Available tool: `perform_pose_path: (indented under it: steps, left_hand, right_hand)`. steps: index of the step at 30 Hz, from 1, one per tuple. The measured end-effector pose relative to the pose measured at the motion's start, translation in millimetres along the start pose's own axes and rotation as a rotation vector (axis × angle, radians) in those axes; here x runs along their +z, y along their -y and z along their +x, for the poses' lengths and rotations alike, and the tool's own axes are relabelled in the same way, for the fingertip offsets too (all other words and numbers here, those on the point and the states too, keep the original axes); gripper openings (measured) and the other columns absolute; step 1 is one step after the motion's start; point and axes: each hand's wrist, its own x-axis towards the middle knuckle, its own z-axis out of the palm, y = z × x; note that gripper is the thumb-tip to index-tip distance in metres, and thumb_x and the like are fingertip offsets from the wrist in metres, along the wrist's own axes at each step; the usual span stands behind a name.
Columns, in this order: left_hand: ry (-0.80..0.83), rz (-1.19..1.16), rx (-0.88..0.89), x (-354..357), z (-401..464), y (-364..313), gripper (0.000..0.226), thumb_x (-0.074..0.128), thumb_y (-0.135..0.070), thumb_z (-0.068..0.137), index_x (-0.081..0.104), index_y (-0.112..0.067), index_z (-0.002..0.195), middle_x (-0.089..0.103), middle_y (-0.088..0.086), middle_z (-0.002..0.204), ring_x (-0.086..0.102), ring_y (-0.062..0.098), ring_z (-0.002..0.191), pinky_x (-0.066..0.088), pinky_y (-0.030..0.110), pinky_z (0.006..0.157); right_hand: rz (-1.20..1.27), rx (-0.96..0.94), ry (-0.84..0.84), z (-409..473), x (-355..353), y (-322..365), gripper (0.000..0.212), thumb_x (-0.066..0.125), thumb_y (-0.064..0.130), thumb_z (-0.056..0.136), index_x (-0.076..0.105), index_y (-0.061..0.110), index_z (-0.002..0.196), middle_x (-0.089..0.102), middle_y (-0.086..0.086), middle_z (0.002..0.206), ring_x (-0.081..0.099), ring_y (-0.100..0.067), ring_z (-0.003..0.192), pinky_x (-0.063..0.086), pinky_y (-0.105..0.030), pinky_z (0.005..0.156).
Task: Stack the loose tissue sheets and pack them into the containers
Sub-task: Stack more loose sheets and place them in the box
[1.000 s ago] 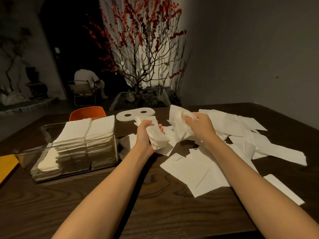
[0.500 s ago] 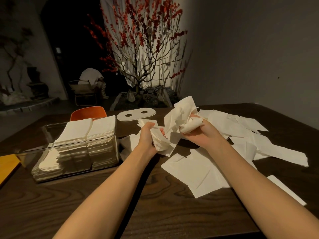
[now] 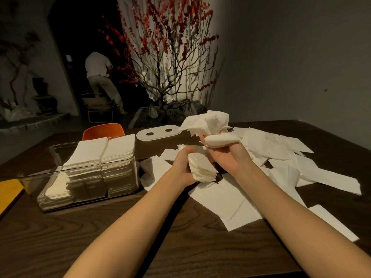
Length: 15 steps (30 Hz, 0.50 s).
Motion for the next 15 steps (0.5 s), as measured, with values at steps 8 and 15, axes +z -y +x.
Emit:
perform_pose_path:
  steps: [8, 15]
  left_hand:
    - [0.127, -0.25, 0.199, -7.0, 14.0, -11.3, 0.035, 0.046, -0.026, 0.098, 0.06, -0.009, 0.125, 0.063, 0.02, 0.125, 0.056, 0.037, 0.119, 0.04, 0.054, 0.105]
    - [0.076, -0.364, 0.329, -14.8, 14.8, -15.9, 0.035, 0.046, -0.043, 0.092, 0.056, -0.016, 0.112, 0.061, 0.015, 0.117, 0.058, 0.029, 0.108, 0.045, 0.045, 0.097]
  right_hand:
    - [-0.245, 0.088, -0.224, -1.4, 0.5, -12.1, 0.034, 0.05, -0.005, 0.092, 0.038, 0.014, 0.117, 0.049, -0.02, 0.105, 0.047, -0.041, 0.101, 0.041, -0.063, 0.09]
    - [-0.306, 0.166, -0.271, 3.5, -10.3, -7.0, 0.076, 0.064, -0.005, 0.063, 0.04, 0.017, 0.132, 0.052, -0.022, 0.126, 0.05, -0.044, 0.116, 0.044, -0.063, 0.094]
